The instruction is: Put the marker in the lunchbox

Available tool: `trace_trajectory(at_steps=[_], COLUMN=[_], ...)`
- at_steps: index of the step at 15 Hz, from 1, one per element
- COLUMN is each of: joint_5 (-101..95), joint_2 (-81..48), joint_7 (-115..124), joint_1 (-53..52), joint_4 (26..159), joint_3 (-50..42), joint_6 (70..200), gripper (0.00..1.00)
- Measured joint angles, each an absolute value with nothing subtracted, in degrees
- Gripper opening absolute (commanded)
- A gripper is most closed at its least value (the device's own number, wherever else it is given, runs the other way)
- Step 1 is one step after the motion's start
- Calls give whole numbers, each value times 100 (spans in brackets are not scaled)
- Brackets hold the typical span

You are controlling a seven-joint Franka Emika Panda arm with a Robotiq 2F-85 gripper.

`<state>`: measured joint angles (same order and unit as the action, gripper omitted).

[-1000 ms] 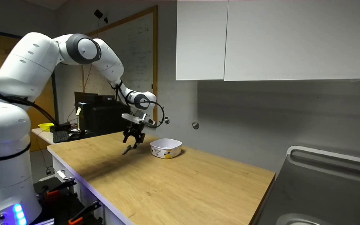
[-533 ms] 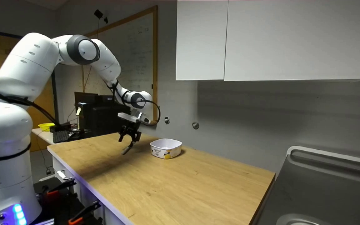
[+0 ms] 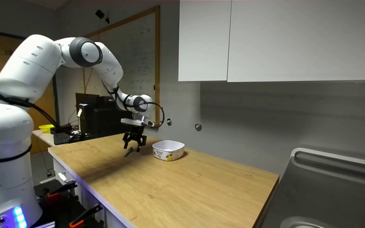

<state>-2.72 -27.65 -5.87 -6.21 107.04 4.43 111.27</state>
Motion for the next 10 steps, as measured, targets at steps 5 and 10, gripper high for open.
trace_trajectory(at_steps=[5,10], joint_5=[-526,-288], joint_2=[-2861,-2915], joint_7=[-585,-602], joint_1=[-592,-557], joint_4=[10629,10427], joint_3=[336,370], joint_6=[11413,11312], gripper=[100,100])
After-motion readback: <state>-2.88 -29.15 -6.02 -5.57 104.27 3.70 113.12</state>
